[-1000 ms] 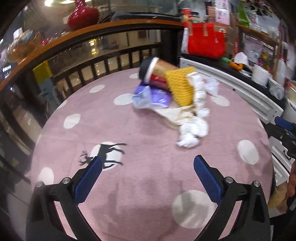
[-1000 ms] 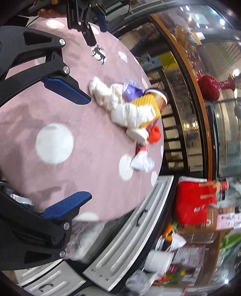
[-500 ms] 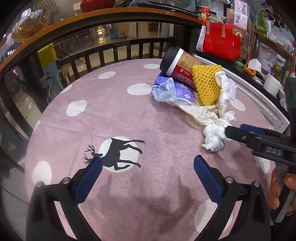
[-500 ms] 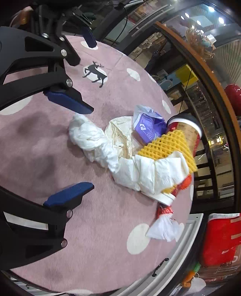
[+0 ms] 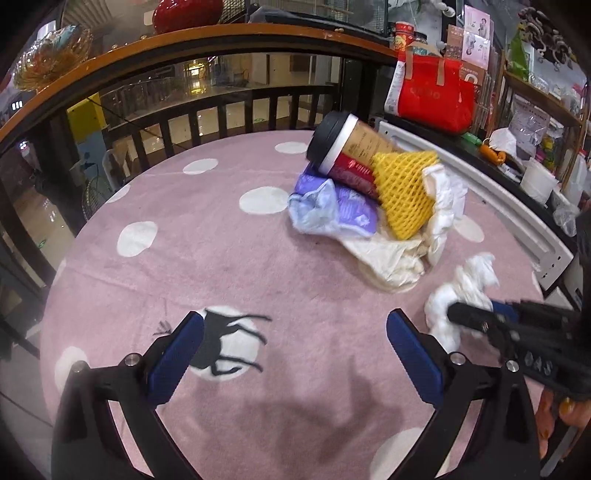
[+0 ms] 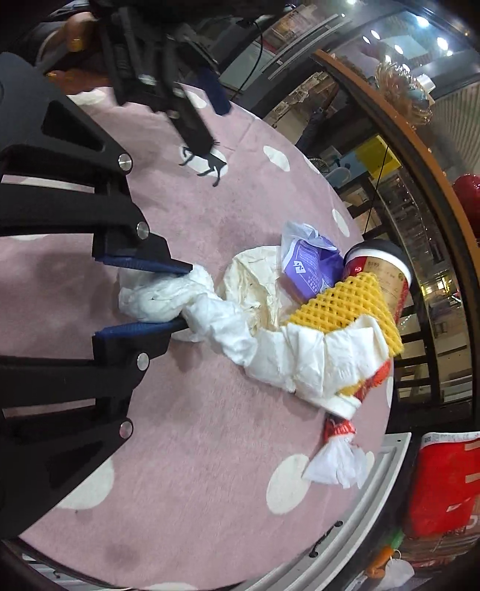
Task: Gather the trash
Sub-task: 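Grasp the crumpled white tissue with the right tool, then grasp another white tissue with the left tool while the right tool carries its tissue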
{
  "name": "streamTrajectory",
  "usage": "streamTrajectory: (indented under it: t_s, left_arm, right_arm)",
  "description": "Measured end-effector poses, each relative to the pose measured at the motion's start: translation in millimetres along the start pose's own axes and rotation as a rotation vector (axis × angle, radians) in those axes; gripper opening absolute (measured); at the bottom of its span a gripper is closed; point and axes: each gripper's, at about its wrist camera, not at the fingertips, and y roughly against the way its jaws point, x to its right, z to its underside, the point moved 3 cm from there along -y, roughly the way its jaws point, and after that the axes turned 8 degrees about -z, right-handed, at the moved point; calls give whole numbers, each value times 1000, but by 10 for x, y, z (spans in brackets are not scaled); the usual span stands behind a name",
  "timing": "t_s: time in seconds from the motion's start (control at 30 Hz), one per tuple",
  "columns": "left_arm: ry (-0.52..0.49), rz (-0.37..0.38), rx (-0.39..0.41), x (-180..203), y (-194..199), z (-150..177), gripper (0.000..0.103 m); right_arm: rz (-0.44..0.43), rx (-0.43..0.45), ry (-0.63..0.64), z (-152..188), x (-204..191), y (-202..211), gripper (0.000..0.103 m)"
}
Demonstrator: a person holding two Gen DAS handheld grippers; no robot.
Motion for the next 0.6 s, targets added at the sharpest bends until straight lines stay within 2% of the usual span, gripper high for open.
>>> streamTrajectory:
  t_s: [0.2, 0.3, 0.43, 0.6]
  left_arm:
    - [-38, 78, 43, 371, -20, -217, 95]
    - [-70, 125, 32, 616, -90, -302, 91]
    - [-129, 137, 22, 961, -239, -410, 84]
    - [-150, 158, -51, 1276, -541, -509, 75]
  right_arm:
    - [104, 59, 34, 110, 228, 410, 25]
    - [135, 75, 13, 147, 397, 559, 25]
    - [165, 90, -23, 193, 592, 704, 25]
    - [194, 95, -61, 303, 813, 842, 25]
